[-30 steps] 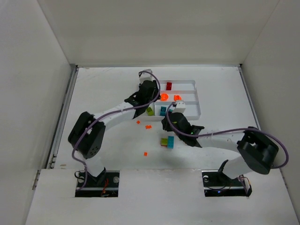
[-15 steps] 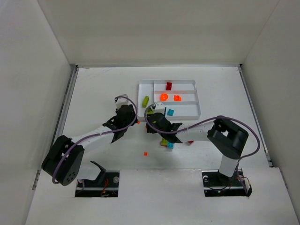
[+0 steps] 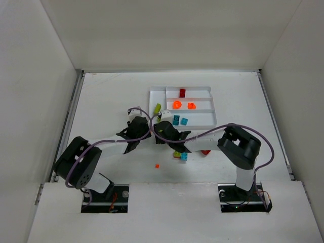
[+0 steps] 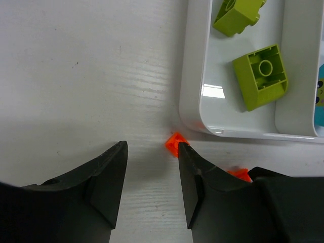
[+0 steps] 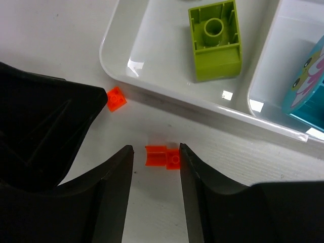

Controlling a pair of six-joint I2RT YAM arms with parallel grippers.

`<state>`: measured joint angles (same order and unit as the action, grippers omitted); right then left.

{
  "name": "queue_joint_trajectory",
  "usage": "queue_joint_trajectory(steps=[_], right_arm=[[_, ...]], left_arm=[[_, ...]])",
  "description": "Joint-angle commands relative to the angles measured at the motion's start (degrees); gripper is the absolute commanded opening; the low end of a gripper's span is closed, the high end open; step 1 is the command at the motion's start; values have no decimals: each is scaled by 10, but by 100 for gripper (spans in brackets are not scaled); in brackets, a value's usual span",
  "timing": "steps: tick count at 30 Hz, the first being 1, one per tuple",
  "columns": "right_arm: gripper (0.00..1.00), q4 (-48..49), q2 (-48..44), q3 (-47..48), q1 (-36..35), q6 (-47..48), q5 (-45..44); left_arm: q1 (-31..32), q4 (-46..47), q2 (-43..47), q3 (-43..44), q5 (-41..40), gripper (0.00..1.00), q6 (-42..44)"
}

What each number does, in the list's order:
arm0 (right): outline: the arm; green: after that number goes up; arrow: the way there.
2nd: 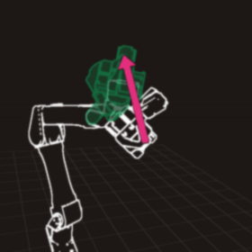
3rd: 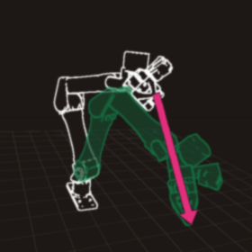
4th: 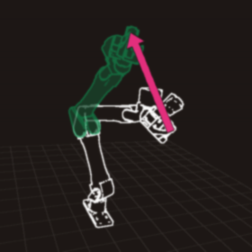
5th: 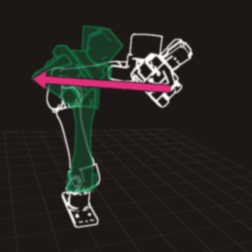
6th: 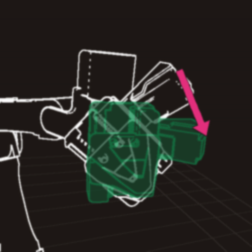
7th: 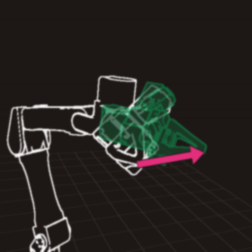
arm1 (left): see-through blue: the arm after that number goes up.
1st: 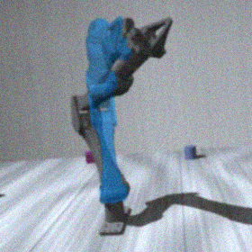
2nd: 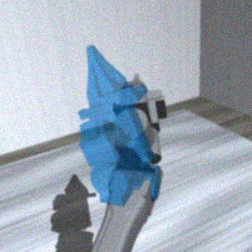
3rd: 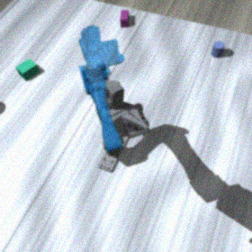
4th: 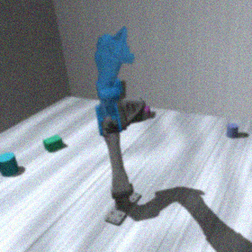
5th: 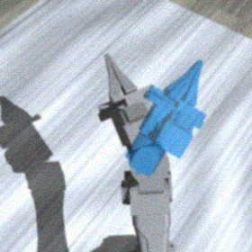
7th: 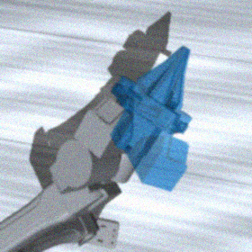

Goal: Sort the legos into containers by color

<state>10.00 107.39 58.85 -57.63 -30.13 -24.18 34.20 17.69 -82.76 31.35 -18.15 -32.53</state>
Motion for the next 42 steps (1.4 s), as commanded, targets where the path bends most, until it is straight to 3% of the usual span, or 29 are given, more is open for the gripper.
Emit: queue_joint_trajectory(steps=[1,11,20,29,42], right_arm=[[46,-13,11,33,-9,20,-10],[42,-21,32,52,-10,31,-11],[31,-38,37,60,-10,27,-17],[22,-34,1,24,-14,2,-19],[22,-5,-131,-44,-15,-12,-10]], left_arm=[[4,29,-7,19,-2,42,-6],[0,38,2,6,-7,42,-11],[3,44,1,2,-2,42,-15],[12,45,-13,5,4,42,-15],[35,45,-43,18,-7,37,-10]])
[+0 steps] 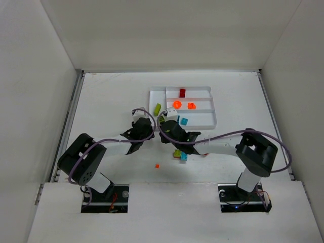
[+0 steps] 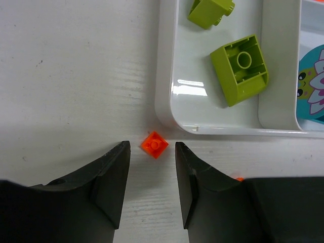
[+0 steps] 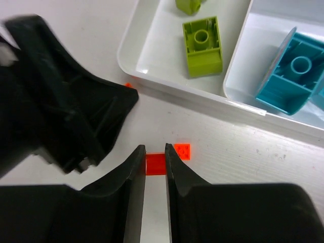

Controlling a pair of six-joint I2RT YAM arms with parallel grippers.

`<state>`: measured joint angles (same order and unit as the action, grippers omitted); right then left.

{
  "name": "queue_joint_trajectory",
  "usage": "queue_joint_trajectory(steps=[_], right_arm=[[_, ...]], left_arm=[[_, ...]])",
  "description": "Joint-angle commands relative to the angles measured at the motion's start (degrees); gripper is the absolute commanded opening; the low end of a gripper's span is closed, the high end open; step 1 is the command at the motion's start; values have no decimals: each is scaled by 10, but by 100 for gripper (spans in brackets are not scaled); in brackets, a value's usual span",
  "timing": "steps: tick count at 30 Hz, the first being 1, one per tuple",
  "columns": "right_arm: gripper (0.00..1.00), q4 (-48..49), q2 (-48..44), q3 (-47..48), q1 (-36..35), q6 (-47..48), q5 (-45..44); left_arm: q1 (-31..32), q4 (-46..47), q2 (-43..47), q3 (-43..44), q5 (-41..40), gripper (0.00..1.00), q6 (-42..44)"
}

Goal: Sort the legos into containers by color

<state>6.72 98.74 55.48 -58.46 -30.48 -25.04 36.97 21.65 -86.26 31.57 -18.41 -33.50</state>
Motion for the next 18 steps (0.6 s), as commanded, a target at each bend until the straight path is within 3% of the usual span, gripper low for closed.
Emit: queue_joint_trajectory(steps=[1,11,18], right_arm=[[22,29,-55,-15,-6,-9,0],[22,39,-133,-27,65,-8,6],[22,62,-146,-35,167,-9,10]], left_arm=[[7,6,-10,16,-6,37,-1],[12,2,-35,30,-13,31,4],[23,-15,-37,36,-29,20,19]])
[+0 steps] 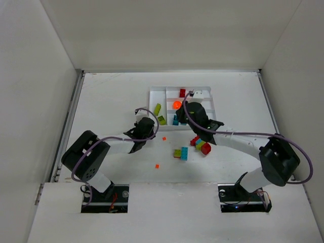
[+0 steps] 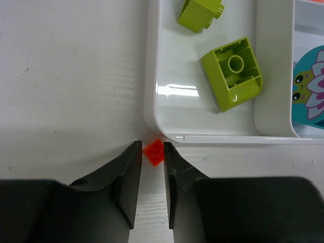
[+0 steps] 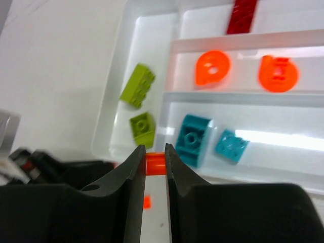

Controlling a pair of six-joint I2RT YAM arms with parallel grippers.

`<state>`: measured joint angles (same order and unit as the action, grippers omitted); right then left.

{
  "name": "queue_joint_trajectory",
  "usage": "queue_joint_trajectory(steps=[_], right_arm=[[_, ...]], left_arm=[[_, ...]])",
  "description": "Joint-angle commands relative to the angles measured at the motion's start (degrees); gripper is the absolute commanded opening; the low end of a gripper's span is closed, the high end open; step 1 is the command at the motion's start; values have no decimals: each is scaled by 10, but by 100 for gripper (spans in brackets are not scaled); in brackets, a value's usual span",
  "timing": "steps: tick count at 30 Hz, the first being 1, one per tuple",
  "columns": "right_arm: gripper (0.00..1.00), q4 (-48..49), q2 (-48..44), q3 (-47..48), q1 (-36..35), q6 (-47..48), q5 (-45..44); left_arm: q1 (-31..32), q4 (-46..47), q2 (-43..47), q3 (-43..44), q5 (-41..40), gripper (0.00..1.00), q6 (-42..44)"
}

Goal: Sort the legos into containers by color

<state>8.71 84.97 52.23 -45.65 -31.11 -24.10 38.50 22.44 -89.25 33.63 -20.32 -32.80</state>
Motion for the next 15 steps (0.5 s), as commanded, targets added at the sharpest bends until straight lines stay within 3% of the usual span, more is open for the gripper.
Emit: queue_joint_trajectory(steps=[1,7,12,15], right_arm=[[22,47,-2,-1,58,-3,1],[22,68,54,29,168,-6,25],[22,61,95,71,220,9,45],[22,44,130,100,238,17,56]], left_arm=[[10,-27,-7,17,-12,20,13],[18,-38,-4,19,-31,20,23],[19,-41,3,21,-36,36,25],[22,-42,0,27,-36,40,25]])
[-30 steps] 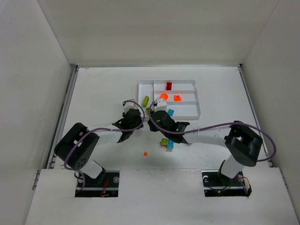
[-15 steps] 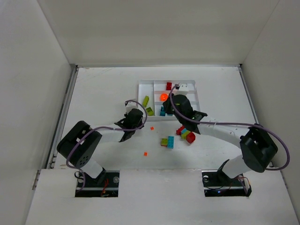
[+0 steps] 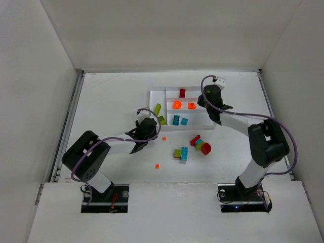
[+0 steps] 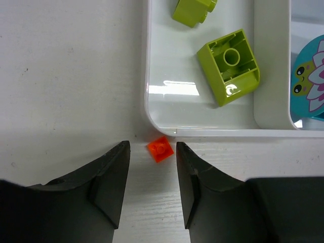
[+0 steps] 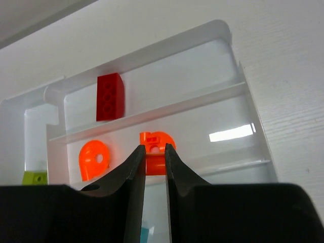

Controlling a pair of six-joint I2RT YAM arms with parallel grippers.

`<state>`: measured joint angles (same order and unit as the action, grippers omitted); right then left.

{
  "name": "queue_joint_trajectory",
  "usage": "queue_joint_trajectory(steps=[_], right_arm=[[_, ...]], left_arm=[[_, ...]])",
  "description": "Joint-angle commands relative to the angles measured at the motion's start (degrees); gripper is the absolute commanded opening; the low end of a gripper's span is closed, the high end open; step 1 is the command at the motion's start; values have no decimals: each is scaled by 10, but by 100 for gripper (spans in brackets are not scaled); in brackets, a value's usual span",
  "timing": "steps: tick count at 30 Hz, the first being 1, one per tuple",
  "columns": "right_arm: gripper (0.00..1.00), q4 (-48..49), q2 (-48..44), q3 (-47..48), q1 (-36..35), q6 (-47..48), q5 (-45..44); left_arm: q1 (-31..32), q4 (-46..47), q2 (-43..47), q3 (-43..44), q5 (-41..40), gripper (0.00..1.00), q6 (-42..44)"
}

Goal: Sort the legos into containers by color

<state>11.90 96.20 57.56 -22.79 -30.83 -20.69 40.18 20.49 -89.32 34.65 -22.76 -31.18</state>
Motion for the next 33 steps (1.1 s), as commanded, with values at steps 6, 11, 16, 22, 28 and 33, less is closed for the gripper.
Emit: queue_joint_trajectory(steps=[6,11,16,22,28,33], right_arm=[[23,-6,66,80,12,18,21],[24,-21,81,84,11,16,16],[41,-26,88,88,13,17,16],[50,-20,62,73,11,18,16],[50,-7,-10,18,-27,12,4],[49,15,-55,-49,-96,-13,-10]], left_arm=[[16,-26,-9,29,-11,40,3],[22,-30,-16,32,-24,39,2],[29,-36,-20,37,-39,37,2],[36,-40,-30,42,-45,33,2],[45,-42,-40,46,-61,28,2],[56,-42,-47,48,-83,26,9]])
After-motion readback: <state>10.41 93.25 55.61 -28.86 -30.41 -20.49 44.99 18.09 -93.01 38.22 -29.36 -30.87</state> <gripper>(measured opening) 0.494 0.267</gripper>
